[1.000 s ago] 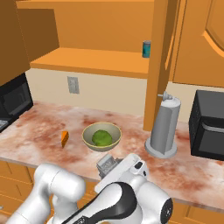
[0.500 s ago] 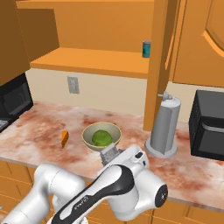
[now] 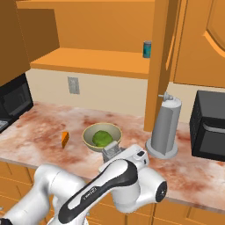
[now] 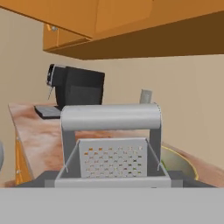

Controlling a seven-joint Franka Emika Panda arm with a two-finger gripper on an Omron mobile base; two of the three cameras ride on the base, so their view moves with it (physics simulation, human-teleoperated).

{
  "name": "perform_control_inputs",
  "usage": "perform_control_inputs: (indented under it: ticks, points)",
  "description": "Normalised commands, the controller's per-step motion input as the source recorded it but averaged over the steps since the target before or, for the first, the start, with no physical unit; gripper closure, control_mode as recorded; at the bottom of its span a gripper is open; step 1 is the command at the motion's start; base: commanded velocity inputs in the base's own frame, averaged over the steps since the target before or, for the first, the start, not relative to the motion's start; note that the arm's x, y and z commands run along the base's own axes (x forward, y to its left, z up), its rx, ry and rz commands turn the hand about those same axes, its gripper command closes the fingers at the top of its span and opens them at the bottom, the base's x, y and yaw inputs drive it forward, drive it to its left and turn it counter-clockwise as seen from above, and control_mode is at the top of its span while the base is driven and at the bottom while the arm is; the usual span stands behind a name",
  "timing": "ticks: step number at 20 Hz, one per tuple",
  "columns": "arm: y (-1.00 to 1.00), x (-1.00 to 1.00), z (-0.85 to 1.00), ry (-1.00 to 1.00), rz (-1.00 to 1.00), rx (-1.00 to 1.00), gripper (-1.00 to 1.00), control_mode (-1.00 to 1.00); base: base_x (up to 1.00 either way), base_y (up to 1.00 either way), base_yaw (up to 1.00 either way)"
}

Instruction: Pick the cheese from the fridge and the cheese grater from the cabinet and place them next to the salad bowl.

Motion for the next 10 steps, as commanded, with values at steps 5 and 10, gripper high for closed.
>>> perform_control_inputs:
  ticks: [5, 10]
  points:
    - [0.14, 0.33, -0.11, 0.00, -0.02, 0.00, 1.00, -1.00, 0.00, 0.00, 0.00]
    - [0.03, 0.26, -0.24, 0.00, -0.01, 0.00, 1.00, -1.00, 0.00, 0.00, 0.00]
